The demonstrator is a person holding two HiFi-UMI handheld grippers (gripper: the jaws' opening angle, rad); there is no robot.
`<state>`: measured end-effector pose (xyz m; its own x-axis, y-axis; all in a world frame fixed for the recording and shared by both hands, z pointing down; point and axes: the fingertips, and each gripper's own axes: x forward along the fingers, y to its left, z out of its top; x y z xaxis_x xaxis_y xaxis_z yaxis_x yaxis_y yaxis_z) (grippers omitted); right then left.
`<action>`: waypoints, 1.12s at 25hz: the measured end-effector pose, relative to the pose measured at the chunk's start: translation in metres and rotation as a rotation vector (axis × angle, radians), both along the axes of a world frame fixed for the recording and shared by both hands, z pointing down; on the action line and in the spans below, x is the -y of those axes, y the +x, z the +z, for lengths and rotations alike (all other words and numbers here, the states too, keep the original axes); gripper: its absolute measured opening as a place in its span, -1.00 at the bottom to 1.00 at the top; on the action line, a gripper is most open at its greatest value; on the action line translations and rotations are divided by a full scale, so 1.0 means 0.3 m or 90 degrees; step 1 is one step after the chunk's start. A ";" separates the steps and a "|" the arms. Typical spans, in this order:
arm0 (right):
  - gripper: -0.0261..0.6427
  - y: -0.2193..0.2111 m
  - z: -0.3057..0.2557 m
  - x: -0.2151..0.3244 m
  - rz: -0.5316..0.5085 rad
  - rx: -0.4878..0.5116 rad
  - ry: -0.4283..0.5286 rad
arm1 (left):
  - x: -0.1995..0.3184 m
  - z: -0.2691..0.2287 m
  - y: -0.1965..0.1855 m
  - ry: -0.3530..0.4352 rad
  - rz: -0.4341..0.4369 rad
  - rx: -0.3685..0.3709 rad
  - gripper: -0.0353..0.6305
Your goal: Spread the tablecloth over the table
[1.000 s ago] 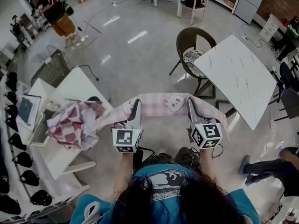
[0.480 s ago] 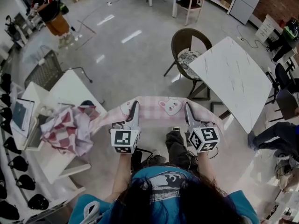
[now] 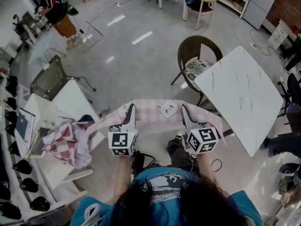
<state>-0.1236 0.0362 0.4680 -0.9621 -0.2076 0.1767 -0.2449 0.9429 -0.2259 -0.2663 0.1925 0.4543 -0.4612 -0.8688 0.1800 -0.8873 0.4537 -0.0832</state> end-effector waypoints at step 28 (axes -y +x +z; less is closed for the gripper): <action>-0.73 -0.689 -0.129 0.425 -0.161 0.060 -0.010 | 0.353 -0.202 -0.558 -0.043 -0.119 0.101 -0.71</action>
<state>-0.3302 -0.0912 0.4294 -0.9955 0.0431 0.0846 0.0205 0.9676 -0.2516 -0.4336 0.0866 0.3938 -0.6401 -0.7542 0.1466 -0.7616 0.5978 -0.2502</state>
